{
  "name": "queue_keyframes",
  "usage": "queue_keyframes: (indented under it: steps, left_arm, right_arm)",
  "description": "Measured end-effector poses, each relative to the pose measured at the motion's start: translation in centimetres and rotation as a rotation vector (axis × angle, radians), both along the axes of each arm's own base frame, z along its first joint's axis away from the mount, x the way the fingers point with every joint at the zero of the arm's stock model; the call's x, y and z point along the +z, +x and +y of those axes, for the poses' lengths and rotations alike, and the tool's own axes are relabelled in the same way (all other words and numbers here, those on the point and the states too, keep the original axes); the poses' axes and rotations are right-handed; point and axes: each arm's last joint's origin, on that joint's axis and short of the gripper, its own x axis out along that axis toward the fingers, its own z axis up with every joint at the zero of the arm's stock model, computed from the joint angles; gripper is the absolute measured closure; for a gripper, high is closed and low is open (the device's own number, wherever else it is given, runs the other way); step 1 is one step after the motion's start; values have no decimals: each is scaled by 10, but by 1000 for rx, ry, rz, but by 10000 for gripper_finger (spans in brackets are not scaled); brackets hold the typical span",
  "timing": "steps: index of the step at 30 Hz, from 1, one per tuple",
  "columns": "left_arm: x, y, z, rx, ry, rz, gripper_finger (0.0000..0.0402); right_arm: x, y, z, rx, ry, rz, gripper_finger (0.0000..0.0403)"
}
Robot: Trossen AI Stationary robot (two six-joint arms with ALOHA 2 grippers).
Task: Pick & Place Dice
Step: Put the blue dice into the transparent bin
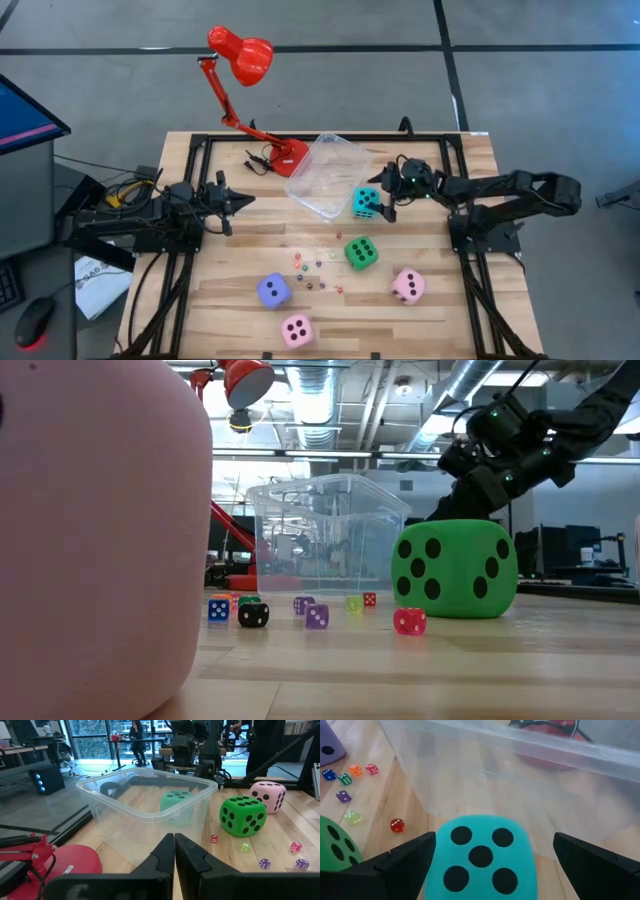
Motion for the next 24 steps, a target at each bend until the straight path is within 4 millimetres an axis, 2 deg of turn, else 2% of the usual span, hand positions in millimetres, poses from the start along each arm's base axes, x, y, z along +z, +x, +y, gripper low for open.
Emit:
queue_keyframes:
  steps: [16,24]
  left_arm:
    - [0,0,0,0,0,0,401]
    - [0,0,0,0,0,0,401]
  right_arm:
    - [-21,14,-5,-4,37,80,3]
    - [-22,16,-6,-26,84,107,3]
